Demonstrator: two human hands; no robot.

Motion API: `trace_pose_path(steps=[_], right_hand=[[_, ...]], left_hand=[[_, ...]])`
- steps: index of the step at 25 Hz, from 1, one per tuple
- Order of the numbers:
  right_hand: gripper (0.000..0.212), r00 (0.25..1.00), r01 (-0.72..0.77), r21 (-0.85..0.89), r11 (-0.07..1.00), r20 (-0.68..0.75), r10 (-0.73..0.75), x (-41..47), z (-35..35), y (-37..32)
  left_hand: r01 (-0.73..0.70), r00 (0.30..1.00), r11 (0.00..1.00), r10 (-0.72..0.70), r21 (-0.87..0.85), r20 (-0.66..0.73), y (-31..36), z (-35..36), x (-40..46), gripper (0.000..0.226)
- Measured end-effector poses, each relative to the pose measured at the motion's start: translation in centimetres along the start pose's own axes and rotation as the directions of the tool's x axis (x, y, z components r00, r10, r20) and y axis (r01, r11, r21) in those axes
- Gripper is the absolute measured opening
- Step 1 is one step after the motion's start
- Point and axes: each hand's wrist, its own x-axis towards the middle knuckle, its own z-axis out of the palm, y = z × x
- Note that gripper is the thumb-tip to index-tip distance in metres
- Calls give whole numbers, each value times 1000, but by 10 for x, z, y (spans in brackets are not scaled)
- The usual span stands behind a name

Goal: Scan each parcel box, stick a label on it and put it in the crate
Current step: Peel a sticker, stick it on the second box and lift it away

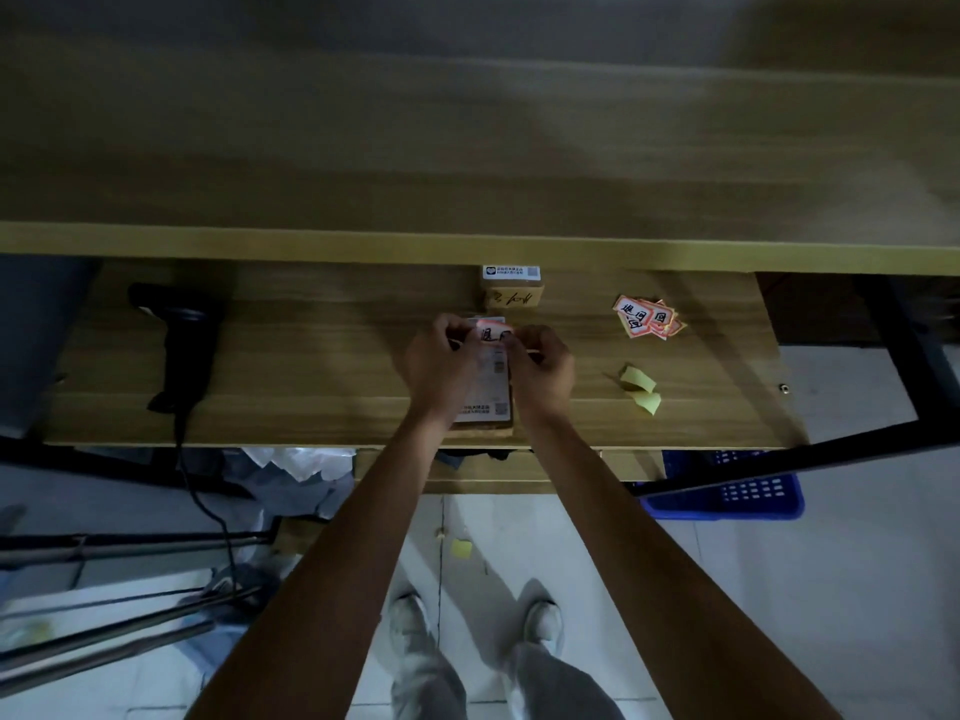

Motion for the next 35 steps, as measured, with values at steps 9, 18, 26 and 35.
trace_pose_path(steps=[9,18,26,35], right_hand=[[20,945,9,81,997,-327,18,31,42,8],[35,937,186,15,983,-304,-172,22,39,15],[21,902,232,-104,967,-350,-254,25,41,20],[15,888,208,-172,963,-379,-259,29,43,25]], left_hand=[[5,996,986,10,164,-91,-8,20,36,20],[35,993,997,-26,76,-116,-6,23,30,29],[56,996,995,-49,86,-72,-10,20,35,23],[71,995,974,-54,217,-81,-3,22,39,22]])
